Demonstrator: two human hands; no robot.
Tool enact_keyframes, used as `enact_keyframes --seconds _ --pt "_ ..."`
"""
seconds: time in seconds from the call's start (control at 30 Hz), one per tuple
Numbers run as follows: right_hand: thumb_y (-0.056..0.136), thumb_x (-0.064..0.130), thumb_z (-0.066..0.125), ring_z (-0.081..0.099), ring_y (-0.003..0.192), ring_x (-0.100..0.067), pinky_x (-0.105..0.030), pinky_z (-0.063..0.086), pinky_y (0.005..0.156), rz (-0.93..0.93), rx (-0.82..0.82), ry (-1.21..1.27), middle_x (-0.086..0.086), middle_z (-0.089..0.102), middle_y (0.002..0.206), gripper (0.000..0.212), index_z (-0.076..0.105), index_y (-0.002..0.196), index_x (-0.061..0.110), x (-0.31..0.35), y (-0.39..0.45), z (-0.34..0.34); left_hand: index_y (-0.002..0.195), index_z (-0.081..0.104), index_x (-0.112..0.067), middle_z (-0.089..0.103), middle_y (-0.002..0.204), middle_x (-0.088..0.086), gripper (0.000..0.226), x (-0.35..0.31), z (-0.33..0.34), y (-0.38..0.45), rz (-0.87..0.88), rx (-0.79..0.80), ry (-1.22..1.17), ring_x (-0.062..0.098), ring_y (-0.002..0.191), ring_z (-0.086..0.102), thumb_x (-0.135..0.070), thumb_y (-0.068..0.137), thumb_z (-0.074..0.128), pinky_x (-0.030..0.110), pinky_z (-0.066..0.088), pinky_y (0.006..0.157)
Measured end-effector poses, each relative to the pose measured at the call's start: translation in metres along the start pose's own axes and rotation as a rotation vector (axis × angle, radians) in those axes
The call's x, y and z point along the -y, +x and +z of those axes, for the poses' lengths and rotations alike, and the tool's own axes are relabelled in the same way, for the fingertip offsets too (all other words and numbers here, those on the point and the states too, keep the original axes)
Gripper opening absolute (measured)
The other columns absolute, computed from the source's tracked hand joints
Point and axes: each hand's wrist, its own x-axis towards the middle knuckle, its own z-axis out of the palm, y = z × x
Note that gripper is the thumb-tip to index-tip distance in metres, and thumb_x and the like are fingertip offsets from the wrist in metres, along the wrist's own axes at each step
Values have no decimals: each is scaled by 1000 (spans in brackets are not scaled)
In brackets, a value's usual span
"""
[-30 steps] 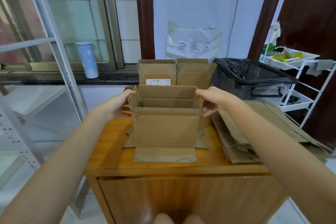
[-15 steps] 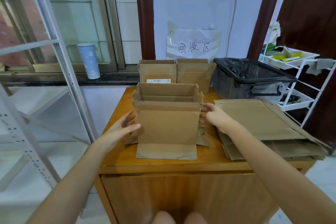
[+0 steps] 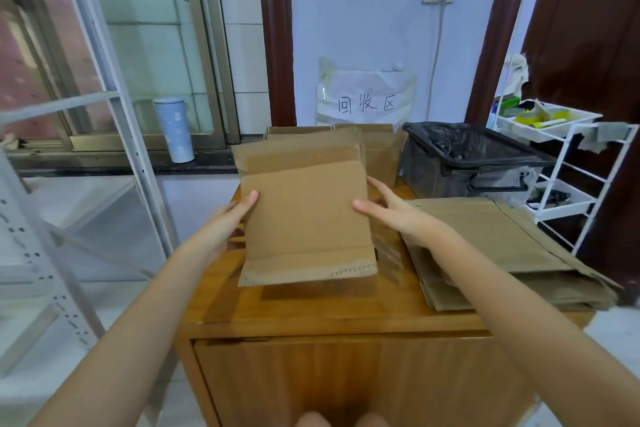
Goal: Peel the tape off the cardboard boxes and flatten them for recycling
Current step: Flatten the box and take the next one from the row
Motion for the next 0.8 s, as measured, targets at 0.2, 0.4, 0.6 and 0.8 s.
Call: enact_keyframes --seconds 0.2,0.4,0.6,0.8 --pt "77 77 46 50 113 -23 -34 48 82 126 -47 110 -2 46 132 81 32 142 31 3 0 4 127 47 -18 56 123 7 68 -16 -2 5 -132 -51 98 29 112 54 -69 82 51 45 46 86" --pt "81 75 44 49 105 -23 -30 42 69 251 -65 69 -4 43 132 84 28 146 24 -10 -6 9 131 48 -19 58 123 5 92 0 -4 5 -209 75 174 26 113 55 -65 56 74 45 42 103" --pt "87 56 56 44 105 -21 -34 39 87 335 -64 95 -9 44 141 71 36 143 17 -29 -10 17 135 43 -10 52 129 12 81 20 -3 9 -313 -41 194 32 115 51 -56 74 71 44 43 99" --pt "89 51 57 47 121 -26 -36 40 93 336 -86 1 -9 44 143 70 36 143 13 -44 -13 28 134 44 -7 54 126 16 77 37 -4 9 -389 -37 190 34 113 53 -51 77 72 46 45 99"
